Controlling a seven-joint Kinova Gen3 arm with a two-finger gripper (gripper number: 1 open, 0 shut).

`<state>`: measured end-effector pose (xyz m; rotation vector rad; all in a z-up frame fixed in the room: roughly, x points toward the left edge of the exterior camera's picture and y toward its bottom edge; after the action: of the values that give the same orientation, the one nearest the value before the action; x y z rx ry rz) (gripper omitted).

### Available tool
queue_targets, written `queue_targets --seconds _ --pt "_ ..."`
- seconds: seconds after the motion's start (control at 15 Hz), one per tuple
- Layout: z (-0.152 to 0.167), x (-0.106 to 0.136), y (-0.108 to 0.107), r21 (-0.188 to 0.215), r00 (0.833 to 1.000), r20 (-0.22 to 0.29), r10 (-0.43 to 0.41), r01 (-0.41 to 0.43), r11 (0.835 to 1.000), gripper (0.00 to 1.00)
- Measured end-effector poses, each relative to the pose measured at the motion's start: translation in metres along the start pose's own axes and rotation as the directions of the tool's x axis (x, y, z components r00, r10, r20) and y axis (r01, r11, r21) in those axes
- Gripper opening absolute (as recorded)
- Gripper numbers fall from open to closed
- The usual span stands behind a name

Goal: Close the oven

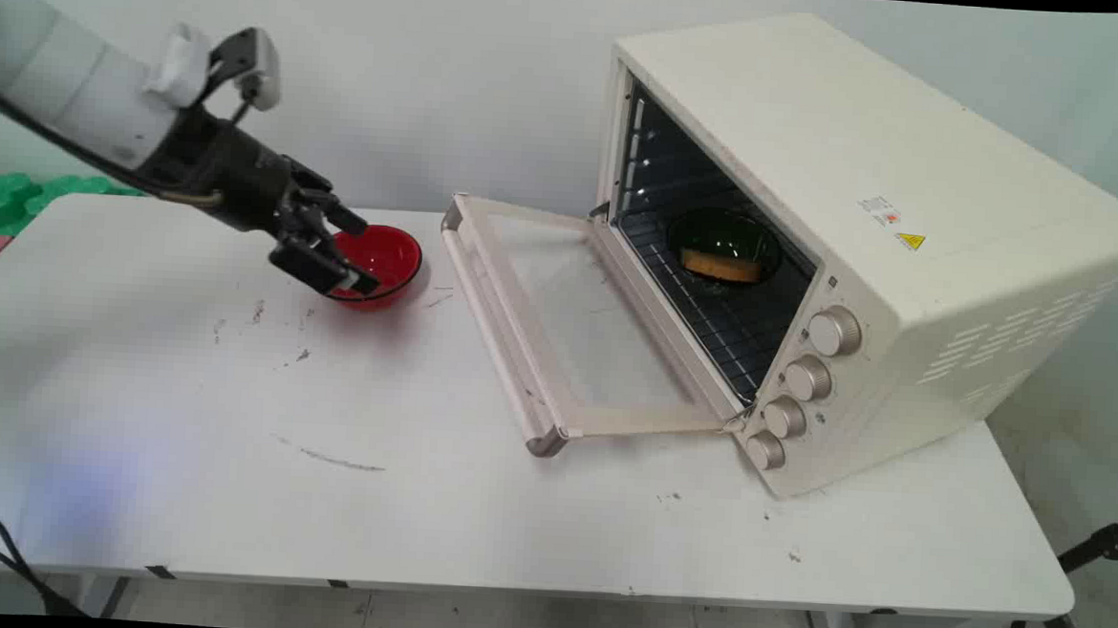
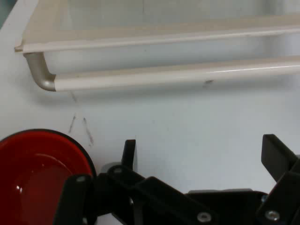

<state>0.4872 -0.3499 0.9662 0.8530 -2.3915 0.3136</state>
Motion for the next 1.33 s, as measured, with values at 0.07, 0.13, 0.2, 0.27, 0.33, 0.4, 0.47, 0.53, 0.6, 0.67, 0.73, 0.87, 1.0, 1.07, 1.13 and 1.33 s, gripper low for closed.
queue_targets --seconds 0.07,0.13,0.2,0.27,0.33,0.4,0.47,0.53,0.6,0.67,0.73,0.87,1.0,1.07,1.13,1.33 --pt "0.007 0.003 -0.003 0.002 1.0 0.008 0.009 -0.009 1.0 1.0" --pt "0.014 0.004 -0.005 0.003 1.0 0.017 0.018 -0.018 1.0 1.0" --pt "0.021 0.005 -0.006 0.002 0.999 0.026 0.024 -0.024 1.0 1.0" --pt "0.026 0.004 -0.007 0.002 0.999 0.033 0.027 -0.027 1.0 1.0" --pt "0.033 0.003 -0.007 0.0 0.999 0.043 0.032 -0.032 0.999 1.0" --pt "0.038 0.003 -0.008 -0.001 0.998 0.049 0.035 -0.035 0.999 1.0" --pt "0.046 0.002 -0.008 -0.004 0.998 0.057 0.039 -0.039 0.999 1.0" --pt "0.051 0.001 -0.008 -0.005 0.997 0.062 0.041 -0.041 0.999 1.0" --pt "0.058 0.0 -0.008 -0.007 0.997 0.067 0.044 -0.044 0.999 1.0" --pt "0.067 0.0 -0.008 -0.008 0.996 0.073 0.047 -0.046 0.999 1.0" --pt "0.075 -0.001 -0.009 -0.009 0.996 0.078 0.049 -0.048 0.999 1.0" --pt "0.086 -0.002 -0.01 -0.01 0.995 0.084 0.05 -0.05 0.999 1.0" --pt "0.099 -0.003 -0.011 -0.009 0.995 0.089 0.051 -0.051 0.999 1.0" --pt "0.106 -0.004 -0.011 -0.01 0.995 0.089 0.051 -0.05 0.999 1.0" --pt "0.112 -0.004 -0.011 -0.012 0.995 0.087 0.05 -0.049 0.999 1.0" --pt "0.13 -0.004 -0.009 -0.015 0.997 0.065 0.042 -0.041 0.999 0.0"
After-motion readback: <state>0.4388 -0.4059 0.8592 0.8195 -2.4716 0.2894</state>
